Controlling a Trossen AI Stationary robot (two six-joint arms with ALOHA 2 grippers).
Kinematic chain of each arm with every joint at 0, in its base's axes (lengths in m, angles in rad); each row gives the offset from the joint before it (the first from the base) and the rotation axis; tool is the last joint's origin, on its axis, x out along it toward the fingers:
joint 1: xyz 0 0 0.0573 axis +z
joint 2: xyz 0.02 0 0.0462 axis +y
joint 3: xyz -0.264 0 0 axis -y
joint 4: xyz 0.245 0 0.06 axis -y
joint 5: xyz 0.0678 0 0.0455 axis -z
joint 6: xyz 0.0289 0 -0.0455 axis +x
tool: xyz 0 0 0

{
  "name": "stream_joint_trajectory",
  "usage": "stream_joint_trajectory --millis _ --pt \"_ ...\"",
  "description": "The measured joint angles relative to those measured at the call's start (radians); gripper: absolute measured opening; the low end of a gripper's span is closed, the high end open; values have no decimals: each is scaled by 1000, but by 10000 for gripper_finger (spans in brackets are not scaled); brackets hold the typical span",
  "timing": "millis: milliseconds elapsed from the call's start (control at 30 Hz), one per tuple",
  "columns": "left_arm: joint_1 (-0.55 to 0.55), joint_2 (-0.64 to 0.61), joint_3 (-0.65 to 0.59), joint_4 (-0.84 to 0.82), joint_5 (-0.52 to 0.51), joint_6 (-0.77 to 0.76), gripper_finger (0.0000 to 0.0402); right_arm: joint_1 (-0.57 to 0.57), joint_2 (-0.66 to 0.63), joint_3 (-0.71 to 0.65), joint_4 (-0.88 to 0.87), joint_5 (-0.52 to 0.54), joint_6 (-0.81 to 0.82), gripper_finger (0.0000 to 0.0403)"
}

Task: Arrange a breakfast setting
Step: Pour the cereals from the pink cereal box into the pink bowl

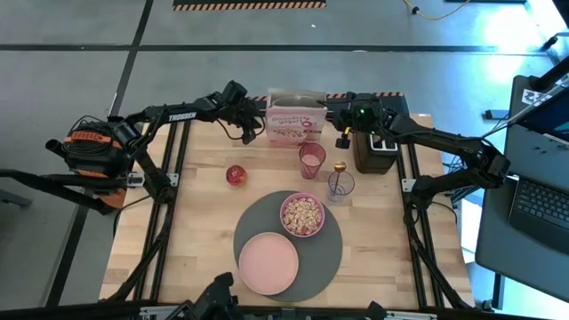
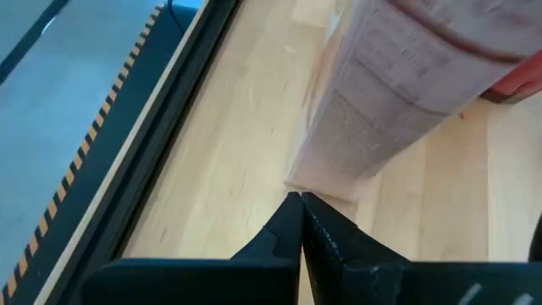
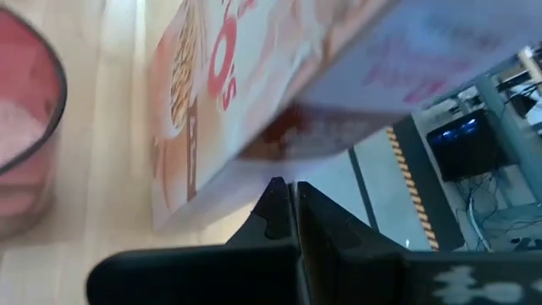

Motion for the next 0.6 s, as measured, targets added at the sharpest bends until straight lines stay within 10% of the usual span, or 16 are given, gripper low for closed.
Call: stream_joint_trajectory --millis 600 --pt "-42 0 0 29 97 -5 0 -2 98 0 19 -16 19 0"
